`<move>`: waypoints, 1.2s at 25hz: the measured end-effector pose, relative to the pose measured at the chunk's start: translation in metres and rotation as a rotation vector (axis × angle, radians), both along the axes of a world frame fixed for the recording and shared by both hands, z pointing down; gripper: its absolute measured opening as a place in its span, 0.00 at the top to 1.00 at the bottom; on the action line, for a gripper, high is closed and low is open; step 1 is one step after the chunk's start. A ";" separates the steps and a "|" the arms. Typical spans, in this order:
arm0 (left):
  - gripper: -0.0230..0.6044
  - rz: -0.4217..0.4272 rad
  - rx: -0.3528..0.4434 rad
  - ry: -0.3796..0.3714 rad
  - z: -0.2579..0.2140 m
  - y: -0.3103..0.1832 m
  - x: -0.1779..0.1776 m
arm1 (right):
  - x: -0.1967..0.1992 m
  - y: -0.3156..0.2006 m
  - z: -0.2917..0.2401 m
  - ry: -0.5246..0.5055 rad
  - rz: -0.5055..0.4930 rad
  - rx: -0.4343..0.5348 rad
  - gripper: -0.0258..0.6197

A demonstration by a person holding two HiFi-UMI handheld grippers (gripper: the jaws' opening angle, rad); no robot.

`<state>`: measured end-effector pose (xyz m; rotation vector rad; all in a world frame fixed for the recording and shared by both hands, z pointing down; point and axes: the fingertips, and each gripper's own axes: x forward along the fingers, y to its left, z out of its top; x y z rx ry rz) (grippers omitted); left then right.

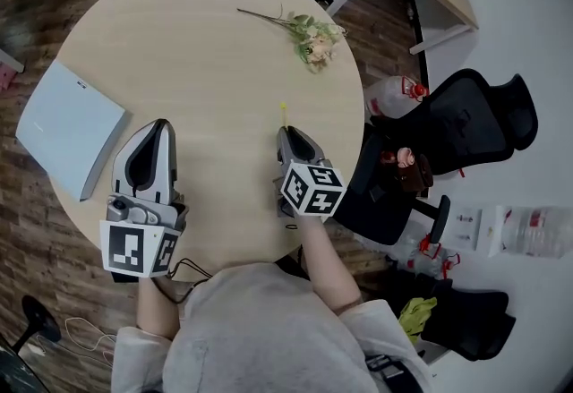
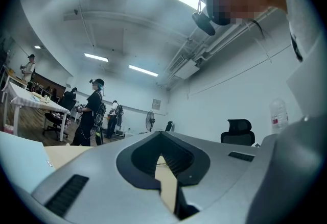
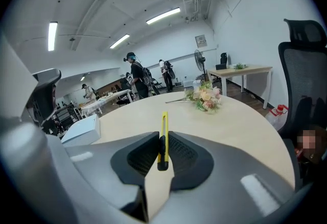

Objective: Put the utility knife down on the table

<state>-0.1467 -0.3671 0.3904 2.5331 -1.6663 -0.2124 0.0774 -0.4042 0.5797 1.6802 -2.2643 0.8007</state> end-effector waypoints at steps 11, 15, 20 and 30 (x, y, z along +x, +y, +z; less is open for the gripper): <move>0.95 -0.001 -0.047 0.024 0.018 -0.007 -0.005 | -0.002 -0.009 0.062 0.034 0.014 -0.160 0.86; 0.95 -0.004 -0.056 0.026 0.022 -0.008 -0.008 | -0.003 -0.011 0.074 0.050 0.008 -0.188 0.86; 0.95 -0.007 -0.064 0.028 0.026 -0.010 -0.010 | -0.001 -0.014 0.086 0.065 0.013 -0.220 0.86; 0.95 -0.018 -0.074 0.032 0.030 -0.012 -0.011 | -0.002 -0.015 0.101 0.104 -0.007 -0.262 0.86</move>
